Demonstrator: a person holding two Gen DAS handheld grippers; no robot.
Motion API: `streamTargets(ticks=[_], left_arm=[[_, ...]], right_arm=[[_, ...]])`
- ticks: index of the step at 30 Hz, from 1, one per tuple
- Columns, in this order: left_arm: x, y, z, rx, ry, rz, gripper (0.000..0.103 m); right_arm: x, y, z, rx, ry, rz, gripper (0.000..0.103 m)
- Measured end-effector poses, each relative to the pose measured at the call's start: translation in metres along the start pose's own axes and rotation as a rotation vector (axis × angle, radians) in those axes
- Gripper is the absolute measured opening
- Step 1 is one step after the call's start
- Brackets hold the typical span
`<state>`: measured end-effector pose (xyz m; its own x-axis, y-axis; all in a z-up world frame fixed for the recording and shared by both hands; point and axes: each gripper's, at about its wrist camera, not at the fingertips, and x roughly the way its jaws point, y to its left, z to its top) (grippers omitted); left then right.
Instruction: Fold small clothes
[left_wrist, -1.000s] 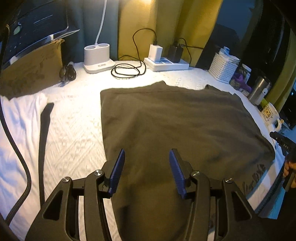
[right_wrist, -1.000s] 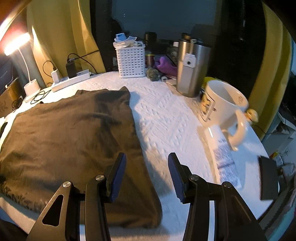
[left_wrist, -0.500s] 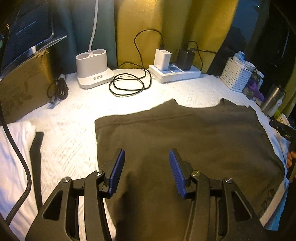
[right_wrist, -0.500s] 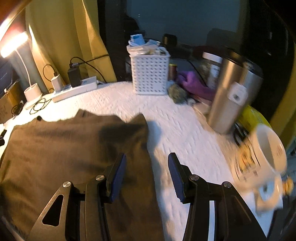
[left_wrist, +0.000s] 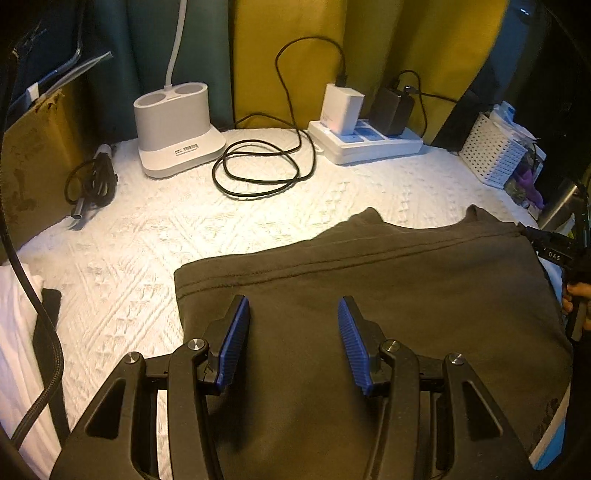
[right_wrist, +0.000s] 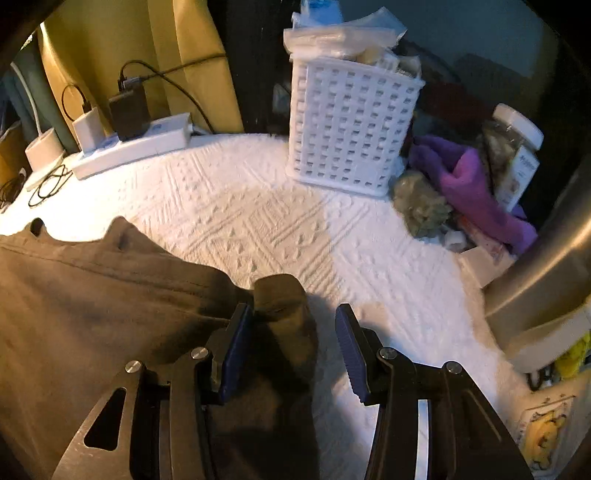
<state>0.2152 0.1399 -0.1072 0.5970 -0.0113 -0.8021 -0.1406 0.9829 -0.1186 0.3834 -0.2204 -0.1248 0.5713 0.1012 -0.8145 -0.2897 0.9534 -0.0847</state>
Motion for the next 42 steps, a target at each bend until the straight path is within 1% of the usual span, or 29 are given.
streamTargets(ticks=[1,2,3,4,5,7,10,13,15,17,21,23,26,28,31,35,42], left_arm=[[0.002,0.002,0.001,-0.002,0.001,0.001,0.050],[0.004,0.003,0.002,-0.005,0.001,0.000,0.050],[0.005,0.004,0.003,-0.007,0.002,0.001,0.050],[0.007,0.005,0.004,-0.008,0.001,0.000,0.050],[0.007,0.005,0.004,-0.007,0.001,0.000,0.050],[0.009,0.006,0.004,-0.007,0.004,-0.001,0.050],[0.008,0.007,0.004,-0.010,-0.001,-0.001,0.050],[0.003,0.008,0.005,-0.030,-0.015,0.004,0.050],[-0.004,0.008,0.005,-0.034,-0.033,0.003,0.050],[-0.014,0.006,0.004,-0.031,-0.055,0.001,0.050],[-0.030,0.003,0.000,-0.027,-0.087,0.001,0.050],[-0.039,0.000,-0.004,-0.028,-0.100,-0.004,0.051],[-0.053,-0.006,-0.012,-0.032,-0.131,-0.022,0.062],[-0.060,-0.012,-0.019,-0.020,-0.149,-0.029,0.066],[-0.069,-0.021,-0.030,-0.001,-0.157,-0.028,0.067],[-0.083,-0.031,-0.048,0.019,-0.166,-0.058,0.067],[-0.102,-0.038,-0.071,0.025,-0.180,-0.094,0.067]], right_arm=[[0.002,0.000,0.002,0.001,-0.004,0.020,0.030],[0.004,0.000,0.004,0.006,-0.012,0.024,0.027],[0.006,0.000,0.007,0.008,-0.023,0.013,0.023],[0.008,-0.001,0.009,0.011,-0.032,-0.010,0.011],[0.011,-0.002,0.011,0.016,-0.038,-0.052,0.007],[0.013,-0.006,0.013,0.023,-0.045,-0.095,0.006],[0.013,-0.010,0.015,0.038,-0.046,-0.083,0.006],[0.011,-0.012,0.015,0.046,-0.045,-0.101,0.006],[0.008,-0.018,0.015,0.065,-0.038,-0.133,0.007],[0.005,-0.023,0.012,0.070,-0.007,-0.149,0.007],[-0.013,-0.029,0.002,0.093,-0.020,-0.148,0.007],[-0.025,-0.029,-0.005,0.100,-0.024,-0.139,0.008],[-0.043,-0.025,-0.019,0.109,-0.032,-0.129,0.008],[-0.052,-0.022,-0.028,0.115,-0.026,-0.126,0.008],[-0.065,-0.015,-0.043,0.124,-0.021,-0.121,0.008],[-0.078,-0.008,-0.072,0.137,-0.002,-0.124,0.008],[-0.101,-0.014,-0.129,0.209,0.033,-0.146,0.008]])
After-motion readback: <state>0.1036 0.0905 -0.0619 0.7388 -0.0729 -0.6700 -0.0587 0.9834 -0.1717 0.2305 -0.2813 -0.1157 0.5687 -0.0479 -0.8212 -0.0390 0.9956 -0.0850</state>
